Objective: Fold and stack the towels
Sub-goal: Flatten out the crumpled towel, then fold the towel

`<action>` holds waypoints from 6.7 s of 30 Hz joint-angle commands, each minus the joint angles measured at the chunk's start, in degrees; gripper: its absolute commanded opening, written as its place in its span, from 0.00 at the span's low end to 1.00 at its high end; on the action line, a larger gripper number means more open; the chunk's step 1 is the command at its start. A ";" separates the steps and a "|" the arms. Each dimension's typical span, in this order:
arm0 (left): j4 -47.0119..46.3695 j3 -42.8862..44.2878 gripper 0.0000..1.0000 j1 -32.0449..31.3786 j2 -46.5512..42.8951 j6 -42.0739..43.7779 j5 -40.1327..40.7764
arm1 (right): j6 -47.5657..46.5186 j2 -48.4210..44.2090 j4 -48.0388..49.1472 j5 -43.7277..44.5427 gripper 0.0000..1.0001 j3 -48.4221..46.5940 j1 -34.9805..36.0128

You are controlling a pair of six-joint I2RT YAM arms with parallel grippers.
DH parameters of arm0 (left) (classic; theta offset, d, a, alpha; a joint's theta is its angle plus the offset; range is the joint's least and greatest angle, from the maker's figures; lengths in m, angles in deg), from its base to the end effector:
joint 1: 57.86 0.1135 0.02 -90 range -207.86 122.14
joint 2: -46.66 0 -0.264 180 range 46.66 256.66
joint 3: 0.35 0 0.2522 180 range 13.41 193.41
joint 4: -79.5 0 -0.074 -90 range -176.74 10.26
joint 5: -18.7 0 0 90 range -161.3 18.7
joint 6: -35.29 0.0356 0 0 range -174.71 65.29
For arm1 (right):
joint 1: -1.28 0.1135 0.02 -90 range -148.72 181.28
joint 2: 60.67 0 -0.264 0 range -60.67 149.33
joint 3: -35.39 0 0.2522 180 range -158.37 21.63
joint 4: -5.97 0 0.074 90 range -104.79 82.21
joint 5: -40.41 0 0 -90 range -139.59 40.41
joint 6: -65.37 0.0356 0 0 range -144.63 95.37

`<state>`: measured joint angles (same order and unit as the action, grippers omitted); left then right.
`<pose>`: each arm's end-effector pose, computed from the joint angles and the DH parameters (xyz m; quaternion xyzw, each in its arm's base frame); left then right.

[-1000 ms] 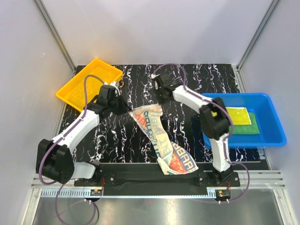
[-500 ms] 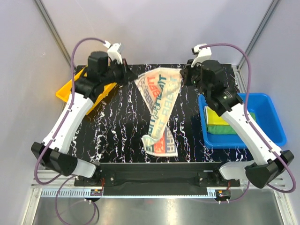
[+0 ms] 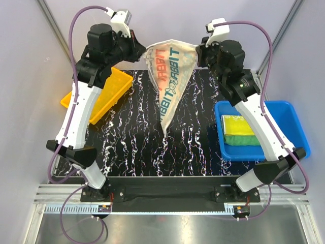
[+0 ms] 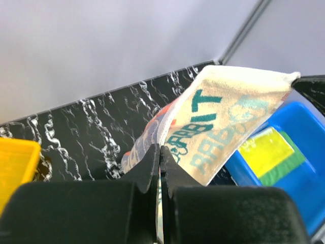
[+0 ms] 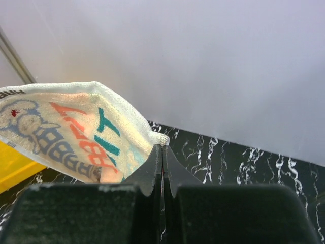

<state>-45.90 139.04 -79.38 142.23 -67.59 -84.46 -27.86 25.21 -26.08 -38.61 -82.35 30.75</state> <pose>0.3081 -0.1302 0.5306 0.1305 0.7576 -0.2716 0.5789 0.2856 0.1536 0.5096 -0.1337 0.6955 0.0935 0.6997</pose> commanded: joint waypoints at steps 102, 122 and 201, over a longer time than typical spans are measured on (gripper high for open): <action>4.07 -27.27 0.00 -3.18 8.85 13.06 11.06 | 10.96 7.37 11.26 -27.35 0.00 37.98 -13.75; 2.67 -39.39 0.00 -4.32 4.19 8.49 6.23 | 9.02 1.48 4.83 -24.08 0.00 41.57 -13.04; -19.66 -71.83 0.31 1.22 0.06 -19.72 -3.45 | 33.19 15.01 -10.63 -8.26 0.25 42.90 1.73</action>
<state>-63.96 67.24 -77.48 142.41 -87.22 -88.70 4.34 39.77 -38.82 -46.23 -39.89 32.96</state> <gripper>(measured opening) 0.310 0.257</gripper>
